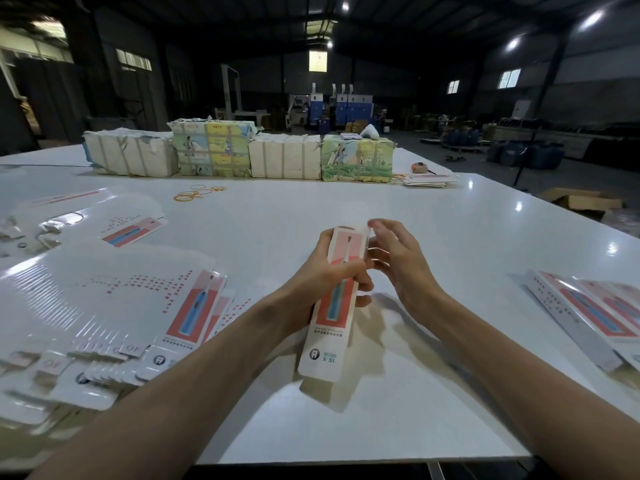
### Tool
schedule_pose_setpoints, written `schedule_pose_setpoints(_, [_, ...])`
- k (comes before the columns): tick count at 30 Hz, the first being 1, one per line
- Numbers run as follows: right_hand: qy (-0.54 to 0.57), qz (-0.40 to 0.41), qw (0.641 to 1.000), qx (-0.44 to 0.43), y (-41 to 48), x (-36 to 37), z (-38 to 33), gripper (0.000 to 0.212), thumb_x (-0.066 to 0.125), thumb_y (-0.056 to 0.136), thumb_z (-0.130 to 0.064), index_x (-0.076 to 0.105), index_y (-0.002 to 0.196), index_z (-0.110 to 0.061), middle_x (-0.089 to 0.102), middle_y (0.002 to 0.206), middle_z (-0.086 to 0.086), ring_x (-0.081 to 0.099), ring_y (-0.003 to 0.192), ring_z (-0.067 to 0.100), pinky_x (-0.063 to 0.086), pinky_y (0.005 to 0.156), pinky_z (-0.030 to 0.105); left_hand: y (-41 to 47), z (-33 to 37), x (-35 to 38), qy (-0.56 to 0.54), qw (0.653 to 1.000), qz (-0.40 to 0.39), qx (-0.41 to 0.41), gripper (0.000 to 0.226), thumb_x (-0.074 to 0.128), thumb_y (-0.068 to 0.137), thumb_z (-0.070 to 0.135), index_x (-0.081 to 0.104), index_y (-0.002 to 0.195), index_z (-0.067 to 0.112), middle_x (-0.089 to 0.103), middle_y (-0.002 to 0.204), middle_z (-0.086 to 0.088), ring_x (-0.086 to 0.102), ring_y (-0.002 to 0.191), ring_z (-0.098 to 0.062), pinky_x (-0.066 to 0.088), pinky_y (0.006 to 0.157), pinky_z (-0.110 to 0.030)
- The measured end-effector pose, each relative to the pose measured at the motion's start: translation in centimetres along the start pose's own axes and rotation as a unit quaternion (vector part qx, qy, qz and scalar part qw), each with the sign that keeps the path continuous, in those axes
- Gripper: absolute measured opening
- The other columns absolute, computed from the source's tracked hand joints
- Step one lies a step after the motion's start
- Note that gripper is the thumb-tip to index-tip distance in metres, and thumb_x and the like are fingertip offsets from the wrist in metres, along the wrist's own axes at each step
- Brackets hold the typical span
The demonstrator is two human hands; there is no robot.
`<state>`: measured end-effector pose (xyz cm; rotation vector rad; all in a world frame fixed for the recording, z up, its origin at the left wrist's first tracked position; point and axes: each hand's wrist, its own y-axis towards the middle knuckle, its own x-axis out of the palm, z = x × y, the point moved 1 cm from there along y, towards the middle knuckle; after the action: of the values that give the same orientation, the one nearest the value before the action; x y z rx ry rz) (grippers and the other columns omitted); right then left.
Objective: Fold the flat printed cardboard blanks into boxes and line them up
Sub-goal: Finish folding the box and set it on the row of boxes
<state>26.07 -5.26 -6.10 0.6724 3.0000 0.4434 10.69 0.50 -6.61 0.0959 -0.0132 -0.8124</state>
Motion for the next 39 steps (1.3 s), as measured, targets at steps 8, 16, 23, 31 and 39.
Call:
schedule_pose_setpoints(8, [-0.011, -0.05, 0.996, -0.069, -0.1, -1.1, -0.7, 0.023, 0.057, 0.103, -0.011, 0.076, 0.112, -0.02, 0.08, 0.101, 0.011, 0.077, 0.096, 0.032, 0.065, 0.079, 0.038, -0.4, 0.2, 0.5, 0.024, 0.999, -0.028, 0.01, 0.087, 0.08, 0.083, 0.014, 0.028, 0.144, 0.049, 0.066, 0.114, -0.011, 0.078, 0.085, -0.024, 0.063, 0.068, -0.035])
schedule_pose_setpoints(16, [-0.009, -0.038, 0.996, -0.076, 0.0, -1.2, -0.8, 0.029, 0.057, 0.103, -0.008, 0.077, 0.119, -0.021, 0.081, 0.104, 0.009, 0.078, 0.098, 0.03, 0.065, 0.081, 0.039, 0.1, -0.2, 0.5, 0.013, 1.0, -0.022, 0.006, 0.094, 0.08, 0.087, 0.016, 0.019, 0.139, 0.063, 0.074, 0.086, 0.004, 0.078, 0.076, -0.025, 0.062, 0.065, -0.033])
schedule_pose_setpoints(23, [0.001, -0.032, 0.997, -0.065, 0.1, -1.2, -0.7, 0.029, 0.055, 0.104, -0.005, 0.076, 0.121, -0.015, 0.08, 0.105, 0.011, 0.078, 0.099, 0.031, 0.065, 0.084, 0.04, 0.1, -0.2, 0.5, 0.03, 0.999, -0.012, 0.002, 0.079, 0.08, 0.088, 0.016, 0.027, 0.137, 0.049, 0.072, 0.095, -0.005, 0.077, 0.073, -0.023, 0.062, 0.063, -0.032])
schedule_pose_setpoints(31, [0.038, -0.068, 0.997, -0.009, 0.1, -1.4, -1.2, 0.026, 0.055, 0.105, -0.011, 0.077, 0.12, -0.01, 0.079, 0.114, 0.011, 0.076, 0.107, 0.031, 0.064, 0.081, 0.036, 0.1, -0.4, 0.2, 0.052, 0.998, -0.02, -0.017, 0.081, 0.08, 0.083, 0.02, 0.028, 0.135, 0.052, 0.068, 0.105, -0.014, 0.077, 0.073, -0.023, 0.062, 0.063, -0.031])
schedule_pose_setpoints(39, [0.117, -0.045, 0.988, 0.091, 0.2, -1.8, -1.4, 0.018, 0.066, 0.101, -0.011, 0.082, 0.108, -0.007, 0.078, 0.11, 0.018, 0.077, 0.102, 0.031, 0.066, 0.071, 0.036, 0.0, -0.4, 0.0, 0.093, 0.995, -0.028, -0.006, 0.086, 0.084, 0.078, 0.02, 0.027, 0.118, 0.069, 0.065, 0.114, -0.013, 0.077, 0.072, -0.025, 0.062, 0.062, -0.032])
